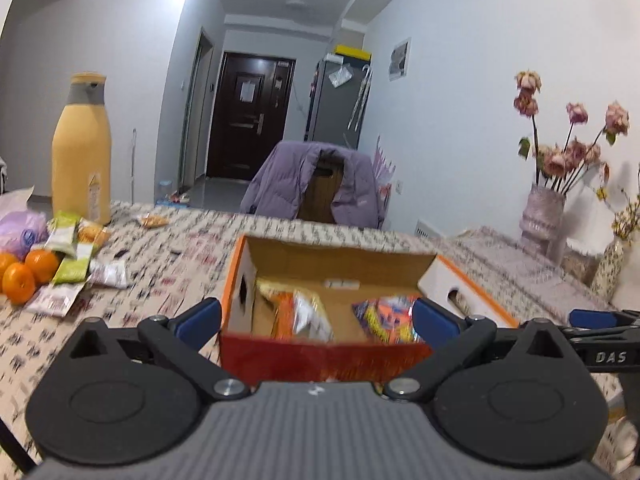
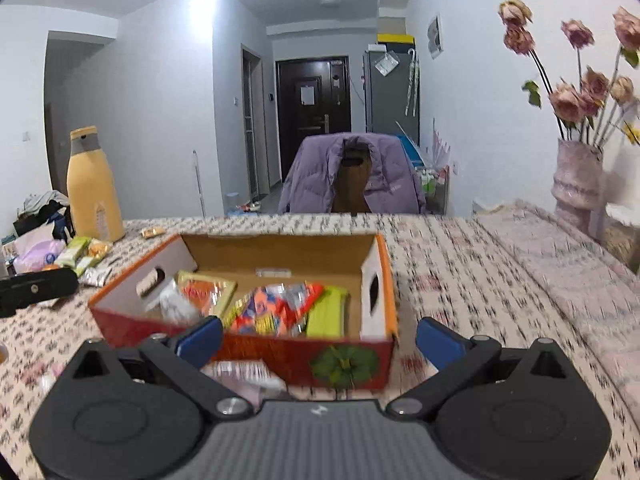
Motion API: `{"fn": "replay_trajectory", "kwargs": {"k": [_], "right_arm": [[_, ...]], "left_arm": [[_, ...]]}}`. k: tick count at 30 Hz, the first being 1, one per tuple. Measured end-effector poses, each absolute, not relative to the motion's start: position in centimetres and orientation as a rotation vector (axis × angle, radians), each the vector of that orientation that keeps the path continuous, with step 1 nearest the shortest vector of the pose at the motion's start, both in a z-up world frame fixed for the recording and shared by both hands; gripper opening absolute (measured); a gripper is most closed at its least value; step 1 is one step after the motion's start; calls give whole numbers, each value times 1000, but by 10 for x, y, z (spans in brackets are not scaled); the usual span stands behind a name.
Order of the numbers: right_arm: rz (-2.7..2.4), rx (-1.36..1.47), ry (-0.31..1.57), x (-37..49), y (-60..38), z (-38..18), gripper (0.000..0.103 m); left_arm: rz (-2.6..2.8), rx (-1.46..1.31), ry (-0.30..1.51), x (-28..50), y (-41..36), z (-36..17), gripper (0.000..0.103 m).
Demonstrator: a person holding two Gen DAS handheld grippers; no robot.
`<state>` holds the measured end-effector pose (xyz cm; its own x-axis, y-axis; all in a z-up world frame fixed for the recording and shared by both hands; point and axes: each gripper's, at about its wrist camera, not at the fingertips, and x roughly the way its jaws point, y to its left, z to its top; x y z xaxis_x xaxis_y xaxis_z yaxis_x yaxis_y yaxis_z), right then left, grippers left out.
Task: Organize snacks
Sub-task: 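Move both tools back toward the remaining snack pile, then close the right tool on the white printed sachet on the pile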
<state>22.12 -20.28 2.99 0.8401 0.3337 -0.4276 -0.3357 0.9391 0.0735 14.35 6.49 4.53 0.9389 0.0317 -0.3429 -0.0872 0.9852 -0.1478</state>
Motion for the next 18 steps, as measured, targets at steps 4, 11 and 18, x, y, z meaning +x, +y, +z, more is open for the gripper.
{"fn": "replay_trajectory", "kwargs": {"k": [4,11,18], "right_arm": [[341,4,496,202,-217,8,103],[320,27,559,191,-231,-16,103],[292,42,587,198,-225,-23,101]], "left_arm": [[59,-156,377,124,67,28,103],[62,-178,433,111,69,3,103],[34,-192,450,108,64,-5,103]]}}
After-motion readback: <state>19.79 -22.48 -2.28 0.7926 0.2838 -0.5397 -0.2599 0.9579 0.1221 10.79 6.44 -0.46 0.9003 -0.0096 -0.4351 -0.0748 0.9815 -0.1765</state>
